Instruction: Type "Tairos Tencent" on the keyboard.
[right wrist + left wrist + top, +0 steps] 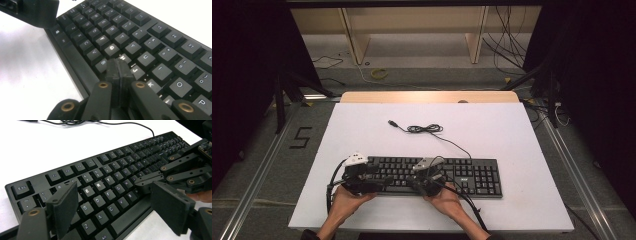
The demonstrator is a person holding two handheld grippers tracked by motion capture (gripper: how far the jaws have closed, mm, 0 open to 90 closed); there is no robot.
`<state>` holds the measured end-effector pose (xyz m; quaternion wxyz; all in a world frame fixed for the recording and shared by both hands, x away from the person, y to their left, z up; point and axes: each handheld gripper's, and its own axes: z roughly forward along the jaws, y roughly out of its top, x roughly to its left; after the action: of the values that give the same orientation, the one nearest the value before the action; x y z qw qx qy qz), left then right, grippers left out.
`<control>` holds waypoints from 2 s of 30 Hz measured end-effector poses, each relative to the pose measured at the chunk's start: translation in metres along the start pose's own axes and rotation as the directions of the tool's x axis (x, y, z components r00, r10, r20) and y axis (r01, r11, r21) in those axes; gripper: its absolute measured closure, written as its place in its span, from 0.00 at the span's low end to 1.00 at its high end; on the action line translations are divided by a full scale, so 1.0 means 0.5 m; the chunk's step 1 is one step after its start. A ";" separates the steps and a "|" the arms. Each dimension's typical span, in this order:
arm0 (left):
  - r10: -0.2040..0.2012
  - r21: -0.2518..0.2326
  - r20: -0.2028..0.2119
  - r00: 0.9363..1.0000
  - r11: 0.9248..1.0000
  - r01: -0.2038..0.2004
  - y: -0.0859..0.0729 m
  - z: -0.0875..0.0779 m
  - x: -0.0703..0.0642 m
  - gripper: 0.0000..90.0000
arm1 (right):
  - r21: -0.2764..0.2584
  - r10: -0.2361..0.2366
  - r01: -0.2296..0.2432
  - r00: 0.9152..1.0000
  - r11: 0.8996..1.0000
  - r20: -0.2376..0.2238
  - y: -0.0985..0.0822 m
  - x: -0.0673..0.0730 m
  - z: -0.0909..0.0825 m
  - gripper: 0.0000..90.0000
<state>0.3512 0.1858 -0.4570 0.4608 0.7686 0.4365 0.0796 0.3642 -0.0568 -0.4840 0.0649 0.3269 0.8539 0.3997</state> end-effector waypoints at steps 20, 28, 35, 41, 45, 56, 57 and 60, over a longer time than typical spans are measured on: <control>0.005 0.000 -0.006 1.000 1.000 -0.005 -0.001 0.002 0.002 0.25 | -0.069 0.060 -0.063 0.997 0.996 -0.043 0.006 -0.014 -0.036 0.96; 0.004 0.000 -0.008 1.000 1.000 -0.004 0.000 0.002 0.003 0.25 | -0.088 0.060 -0.065 0.997 0.994 -0.051 0.005 -0.018 -0.047 0.89; 0.005 0.001 -0.009 1.000 1.000 -0.005 0.001 0.003 0.003 0.26 | -0.119 0.055 -0.062 0.997 0.991 -0.059 0.003 -0.024 -0.068 0.81; 0.009 0.002 -0.011 1.000 1.000 -0.009 0.005 0.005 0.003 0.26 | -0.141 0.055 -0.063 0.996 0.988 -0.064 -0.003 -0.031 -0.087 0.73; 0.010 0.006 -0.010 1.000 1.000 -0.010 0.006 0.008 0.003 0.26 | -0.148 0.061 -0.070 0.996 0.987 -0.066 -0.008 -0.036 -0.101 0.67; 0.017 0.024 -0.010 1.000 1.000 -0.017 0.008 0.019 0.001 0.27 | -0.175 0.055 -0.062 0.997 0.983 -0.045 -0.021 -0.042 -0.125 0.56; 0.015 0.025 -0.010 1.000 1.000 -0.015 0.008 0.020 0.000 0.27 | -0.178 0.054 -0.061 0.998 0.982 -0.045 -0.023 -0.043 -0.127 0.55; 0.017 0.029 -0.011 1.000 0.999 -0.017 0.008 0.022 -0.001 0.27 | -0.188 0.061 -0.068 0.997 0.980 -0.045 -0.028 -0.046 -0.136 0.53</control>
<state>0.3593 0.1777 -0.4601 0.4465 0.7784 0.4337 0.0814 0.3497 -0.1208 -0.4520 0.0660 0.3390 0.8020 0.4873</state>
